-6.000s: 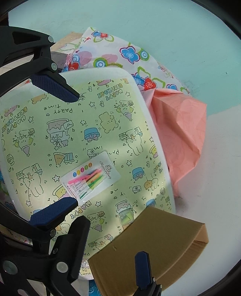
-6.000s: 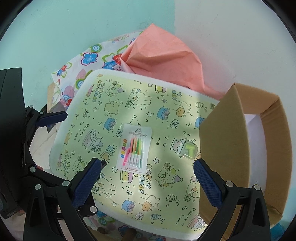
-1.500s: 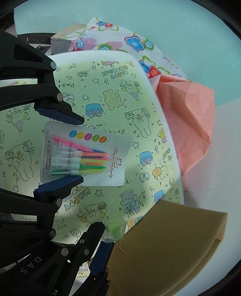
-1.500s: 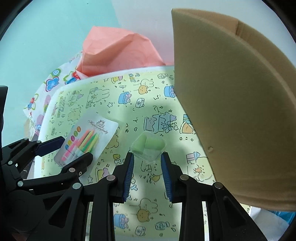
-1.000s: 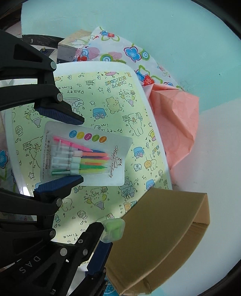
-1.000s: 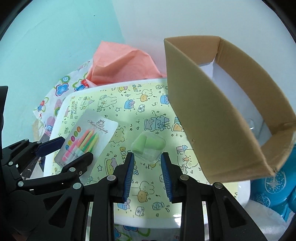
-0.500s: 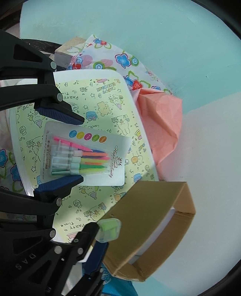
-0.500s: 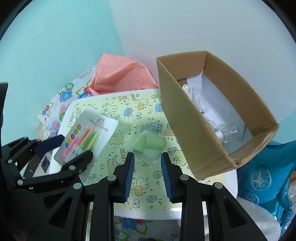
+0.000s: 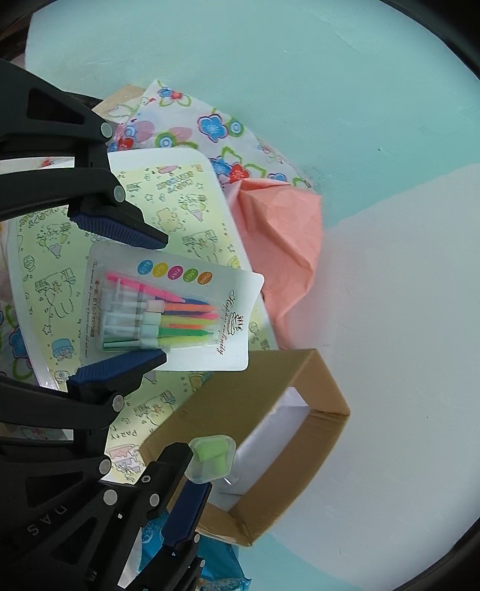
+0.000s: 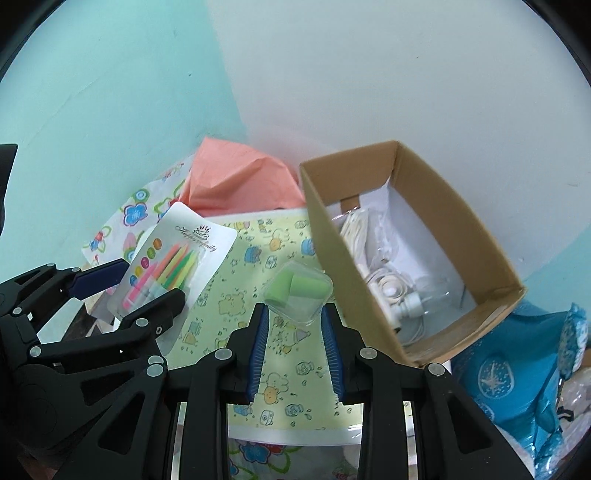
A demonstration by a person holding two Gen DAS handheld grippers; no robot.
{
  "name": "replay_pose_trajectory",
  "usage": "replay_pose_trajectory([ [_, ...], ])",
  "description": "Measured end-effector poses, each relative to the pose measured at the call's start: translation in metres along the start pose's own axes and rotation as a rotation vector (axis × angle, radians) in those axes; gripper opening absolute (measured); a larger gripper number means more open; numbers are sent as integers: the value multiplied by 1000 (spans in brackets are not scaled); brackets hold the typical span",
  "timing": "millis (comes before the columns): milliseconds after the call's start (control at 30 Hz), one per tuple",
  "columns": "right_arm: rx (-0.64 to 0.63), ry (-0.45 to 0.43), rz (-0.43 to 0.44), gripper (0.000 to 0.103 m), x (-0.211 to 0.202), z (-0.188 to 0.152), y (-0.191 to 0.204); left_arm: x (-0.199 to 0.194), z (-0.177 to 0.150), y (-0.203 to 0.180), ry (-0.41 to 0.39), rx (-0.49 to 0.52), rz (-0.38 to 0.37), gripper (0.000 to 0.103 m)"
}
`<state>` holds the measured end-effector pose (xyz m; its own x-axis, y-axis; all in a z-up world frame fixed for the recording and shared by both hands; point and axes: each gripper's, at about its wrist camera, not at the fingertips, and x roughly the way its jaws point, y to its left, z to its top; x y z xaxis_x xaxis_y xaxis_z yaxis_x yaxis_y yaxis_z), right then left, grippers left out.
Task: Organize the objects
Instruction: 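Lift the candle card and earplug box and carry them over the cardboard box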
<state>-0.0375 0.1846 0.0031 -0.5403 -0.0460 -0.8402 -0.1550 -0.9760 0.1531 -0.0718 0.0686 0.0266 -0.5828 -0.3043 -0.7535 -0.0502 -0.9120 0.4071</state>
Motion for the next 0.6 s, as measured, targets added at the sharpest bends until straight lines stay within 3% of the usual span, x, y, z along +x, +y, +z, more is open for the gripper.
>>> replay_pose_trajectory([
  [600,61,-4,-33,34,-9,19,-65,5,43,-61,-33,127,-26,56],
])
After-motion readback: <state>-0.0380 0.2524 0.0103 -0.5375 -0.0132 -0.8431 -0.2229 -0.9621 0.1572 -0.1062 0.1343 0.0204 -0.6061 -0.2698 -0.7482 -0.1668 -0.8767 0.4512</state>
